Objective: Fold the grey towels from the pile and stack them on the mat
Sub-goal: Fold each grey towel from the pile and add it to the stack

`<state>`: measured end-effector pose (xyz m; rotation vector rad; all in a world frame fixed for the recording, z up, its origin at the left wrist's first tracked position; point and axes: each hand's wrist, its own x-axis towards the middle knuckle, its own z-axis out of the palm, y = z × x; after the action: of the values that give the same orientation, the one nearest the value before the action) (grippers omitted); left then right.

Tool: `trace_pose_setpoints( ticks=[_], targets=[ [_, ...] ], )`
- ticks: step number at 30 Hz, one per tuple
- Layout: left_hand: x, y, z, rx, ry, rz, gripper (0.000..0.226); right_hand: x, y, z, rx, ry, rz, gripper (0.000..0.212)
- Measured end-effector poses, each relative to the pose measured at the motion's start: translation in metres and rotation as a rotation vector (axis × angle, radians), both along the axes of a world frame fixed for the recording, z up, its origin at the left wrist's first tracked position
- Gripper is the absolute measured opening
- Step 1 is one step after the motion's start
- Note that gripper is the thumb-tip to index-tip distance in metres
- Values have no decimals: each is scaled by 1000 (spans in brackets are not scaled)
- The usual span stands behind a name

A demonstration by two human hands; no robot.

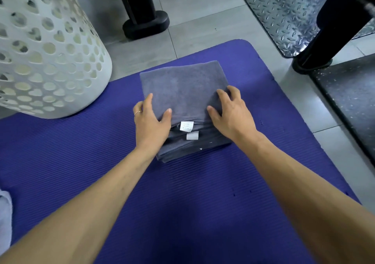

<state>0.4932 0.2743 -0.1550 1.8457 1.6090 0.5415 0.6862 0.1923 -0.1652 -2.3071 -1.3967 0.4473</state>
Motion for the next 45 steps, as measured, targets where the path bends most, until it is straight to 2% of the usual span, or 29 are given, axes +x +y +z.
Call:
trace_pose_setpoints(
  ticks=[6,10,14,16,24,27,30,36,40,43,45],
  targets=[
    [4,-26,8,3,183,-33,58,-7,-5,-1,97,-86,28,42],
    [6,-30,16,72,81,-71,43,-2,-7,4,145,-17,27,34],
    [3,-35,22,243,-9,-73,36,-8,-12,18,336,4,38,32],
    [-3,-44,20,245,1,-78,36,-14,-24,11,379,-29,46,30],
    [-17,-55,4,174,283,-170,46,-15,-45,-13,266,-165,143,36],
    [-20,-62,1,134,405,-197,52,-14,-55,-21,216,-171,139,47],
    [-23,-66,-6,108,451,-189,54,-16,-64,-29,76,-205,84,59],
    [-28,-73,-12,33,321,-178,54,-26,-69,-25,2,-119,67,60],
    [-35,-80,-10,-14,195,-170,53,-35,-84,-20,73,-150,53,55],
    [-45,-84,-1,-21,41,-122,50,-42,-94,-3,198,-165,44,38],
    [-59,-87,10,43,-1,-122,46,-52,-100,14,237,-103,62,24]
  ],
)
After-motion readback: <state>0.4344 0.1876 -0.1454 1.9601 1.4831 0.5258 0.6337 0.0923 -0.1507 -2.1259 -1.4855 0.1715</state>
